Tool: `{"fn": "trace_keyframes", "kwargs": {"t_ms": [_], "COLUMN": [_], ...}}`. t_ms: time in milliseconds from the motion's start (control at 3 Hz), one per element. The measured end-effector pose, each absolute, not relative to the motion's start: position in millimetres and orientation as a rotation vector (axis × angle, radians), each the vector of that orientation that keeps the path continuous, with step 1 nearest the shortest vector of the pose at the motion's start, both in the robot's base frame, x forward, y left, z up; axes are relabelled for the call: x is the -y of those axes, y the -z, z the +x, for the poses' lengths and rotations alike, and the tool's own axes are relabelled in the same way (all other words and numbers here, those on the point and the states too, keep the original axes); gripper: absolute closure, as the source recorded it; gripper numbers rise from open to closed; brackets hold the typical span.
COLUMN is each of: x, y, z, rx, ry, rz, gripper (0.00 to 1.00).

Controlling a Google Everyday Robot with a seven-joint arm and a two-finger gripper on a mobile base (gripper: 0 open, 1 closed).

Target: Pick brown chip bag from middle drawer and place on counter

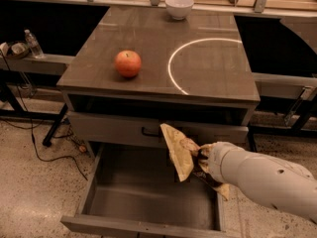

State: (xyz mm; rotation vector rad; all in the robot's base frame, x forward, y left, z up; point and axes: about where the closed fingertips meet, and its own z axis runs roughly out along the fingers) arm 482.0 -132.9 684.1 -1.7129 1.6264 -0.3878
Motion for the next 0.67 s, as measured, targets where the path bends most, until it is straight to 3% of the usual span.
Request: {"fn": "trace_keyframes", "kwargs": {"t_ms": [667], "x": [187], "y": [-834], "z": [510], "rx": [-1.452], "ry": [0.674], "rz": [-1.634], "gripper": [1.00]}}
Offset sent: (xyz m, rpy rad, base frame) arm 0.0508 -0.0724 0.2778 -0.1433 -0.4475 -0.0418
